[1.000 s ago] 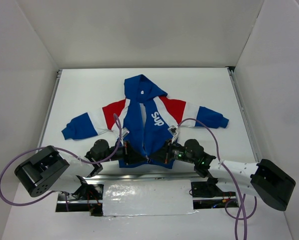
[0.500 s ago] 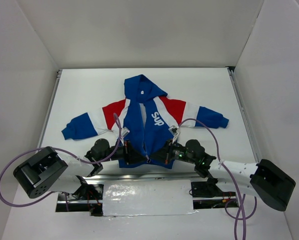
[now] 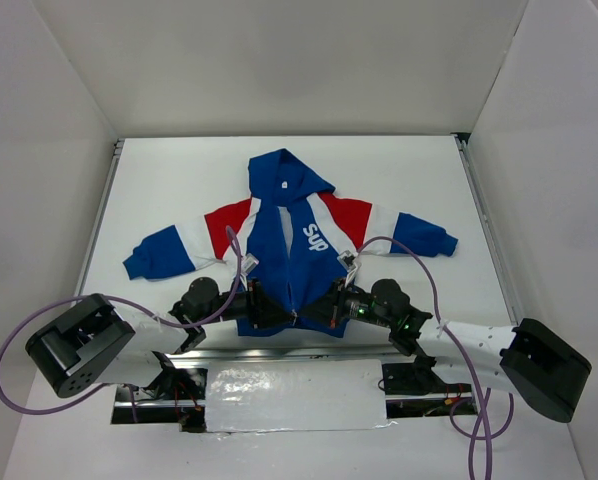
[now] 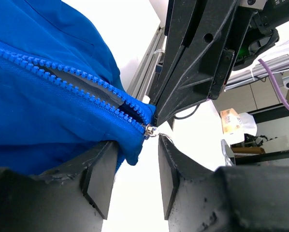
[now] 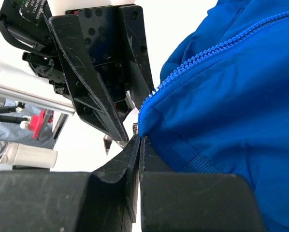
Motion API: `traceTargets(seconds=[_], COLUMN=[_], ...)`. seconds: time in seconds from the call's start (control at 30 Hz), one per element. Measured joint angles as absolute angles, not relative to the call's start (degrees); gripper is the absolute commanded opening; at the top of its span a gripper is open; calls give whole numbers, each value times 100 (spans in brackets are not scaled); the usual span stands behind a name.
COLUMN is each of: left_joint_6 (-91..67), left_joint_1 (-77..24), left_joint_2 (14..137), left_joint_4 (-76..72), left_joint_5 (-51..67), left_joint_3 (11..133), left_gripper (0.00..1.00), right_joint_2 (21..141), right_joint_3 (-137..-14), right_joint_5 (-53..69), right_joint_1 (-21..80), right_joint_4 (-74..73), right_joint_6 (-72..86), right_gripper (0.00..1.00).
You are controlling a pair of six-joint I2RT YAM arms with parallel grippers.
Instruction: Zip up the jacket
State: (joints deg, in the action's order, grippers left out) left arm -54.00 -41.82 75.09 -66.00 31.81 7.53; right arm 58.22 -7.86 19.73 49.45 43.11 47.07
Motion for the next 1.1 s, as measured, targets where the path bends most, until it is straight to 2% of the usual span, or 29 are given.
traceTargets(seconds=[0.1,0.13,0.2,0.37,0.47,0.63,0.77,0.97,1.0,1.03,1.1], left_joint_6=[-5411,-5411,-5406,-5398,-5406,-5393,-5393,-5374,-5371,-5378,-5367], left_joint_1=[-4182,-4182,-4182,-4185,-4185,-4185,-4185,-4185,-4185,-4185,-4185], left_joint_2=[7509,7498,7456,7321,7286,7212,7146,7048,7037,7032,7030], left_joint_4=[-6598,-6591,-6573,-6477,-6449,-6381,-6289,-6217,-6204,-6200,-6200], left_joint_5=[3155,3135,3109,3028,3000,2967,2947,2917,2915,2912,2897], left_joint_3=[753,751,751,749,735,711,711,707,705,698,685], left_gripper=[48,41,37,37,32,36,33,13,4,0,0], right_joint_2=[5822,5822,5822,5822,5822,5824,5846,5885,5894,5902,5918], right_joint_3=[-786,-786,-786,-786,-786,-786,-786,-786,-786,-786,-788], right_joint_5=[1973,1973,1970,1944,1929,1911,1911,1909,1909,1911,1916], right_joint_1=[4945,4945,4945,4945,4945,4945,4945,4945,4945,4945,4945], right_joint_4=[4322,4324,4327,4331,4329,4327,4331,4346,4348,4351,4351], right_joint_6=[4707,4707,4707,4707,4707,4705,4707,4705,4707,4707,4707], right_gripper=[0,0,0,0,0,0,0,0,0,0,0])
